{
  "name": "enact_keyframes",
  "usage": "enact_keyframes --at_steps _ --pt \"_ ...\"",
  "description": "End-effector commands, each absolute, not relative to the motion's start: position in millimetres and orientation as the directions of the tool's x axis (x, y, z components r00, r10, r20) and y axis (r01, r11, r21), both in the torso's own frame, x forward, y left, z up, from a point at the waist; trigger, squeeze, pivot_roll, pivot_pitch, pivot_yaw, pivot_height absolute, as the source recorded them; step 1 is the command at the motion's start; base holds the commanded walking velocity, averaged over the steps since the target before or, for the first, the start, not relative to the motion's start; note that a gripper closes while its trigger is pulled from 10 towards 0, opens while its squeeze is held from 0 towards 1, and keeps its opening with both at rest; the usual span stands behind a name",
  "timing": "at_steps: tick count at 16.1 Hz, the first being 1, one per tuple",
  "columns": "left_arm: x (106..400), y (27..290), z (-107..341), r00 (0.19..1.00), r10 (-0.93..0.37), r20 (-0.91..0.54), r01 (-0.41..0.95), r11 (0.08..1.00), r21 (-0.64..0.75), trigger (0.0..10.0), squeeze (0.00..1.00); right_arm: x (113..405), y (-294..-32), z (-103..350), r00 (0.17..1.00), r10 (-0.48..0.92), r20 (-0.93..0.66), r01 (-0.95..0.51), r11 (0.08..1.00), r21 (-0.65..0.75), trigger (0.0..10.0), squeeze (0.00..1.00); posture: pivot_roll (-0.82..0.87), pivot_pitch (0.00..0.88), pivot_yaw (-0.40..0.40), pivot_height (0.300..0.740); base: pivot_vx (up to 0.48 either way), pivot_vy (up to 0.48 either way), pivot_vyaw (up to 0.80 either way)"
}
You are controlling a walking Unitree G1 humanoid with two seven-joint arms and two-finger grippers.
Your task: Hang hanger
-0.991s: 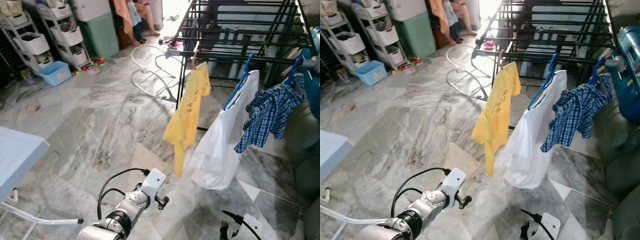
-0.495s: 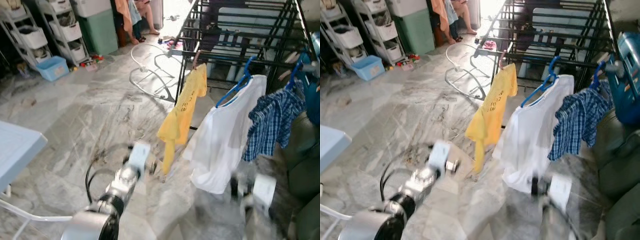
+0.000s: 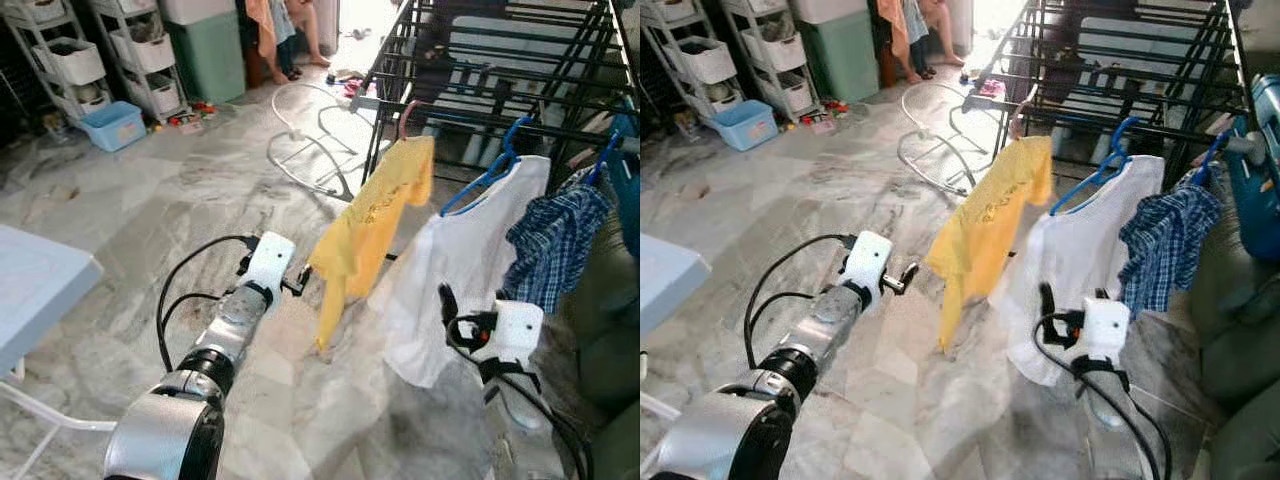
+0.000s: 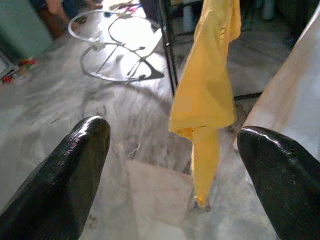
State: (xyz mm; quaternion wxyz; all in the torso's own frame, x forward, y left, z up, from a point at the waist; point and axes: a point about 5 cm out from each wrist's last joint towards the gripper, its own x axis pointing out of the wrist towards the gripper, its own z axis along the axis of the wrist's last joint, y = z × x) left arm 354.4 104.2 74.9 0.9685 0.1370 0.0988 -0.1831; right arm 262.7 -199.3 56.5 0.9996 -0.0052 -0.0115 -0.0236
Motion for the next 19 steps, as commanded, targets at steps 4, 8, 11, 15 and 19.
enact_keyframes --at_steps 4,8,11,15,19 --pt "326 122 47 0.920 -0.328 -0.216 0.373 0.901 0.220 10.0 0.00 228 -192 46 0.999 -0.026 -0.024 0.025 0.999 -0.026 10.0 0.00 0.05 0.000 0.000 0.740 0.000 0.000 0.00" --pt "288 178 26 0.940 -0.256 -0.228 0.320 0.893 0.318 10.0 0.00 202 -192 43 0.996 -0.070 -0.055 0.070 0.998 -0.003 10.0 0.00 0.09 0.000 -0.024 0.740 0.000 0.000 0.00" --pt "275 181 33 0.919 -0.346 -0.188 0.393 0.839 0.376 10.0 0.00 192 -204 59 0.994 -0.105 -0.010 0.105 0.994 -0.001 10.0 0.00 0.13 0.000 -0.039 0.740 0.000 0.000 0.00" --pt "284 156 51 0.931 -0.365 0.005 0.345 0.883 0.319 10.0 0.00 196 -209 66 0.994 -0.106 -0.002 0.106 0.994 -0.021 10.0 0.00 0.15 0.000 -0.054 0.740 0.000 0.000 0.00" --pt "274 171 42 0.949 -0.315 -0.029 0.310 0.906 0.288 10.0 0.00 198 -207 82 0.989 -0.145 0.032 0.146 0.989 -0.027 10.0 0.00 0.12 0.000 -0.064 0.740 0.000 0.000 0.00"
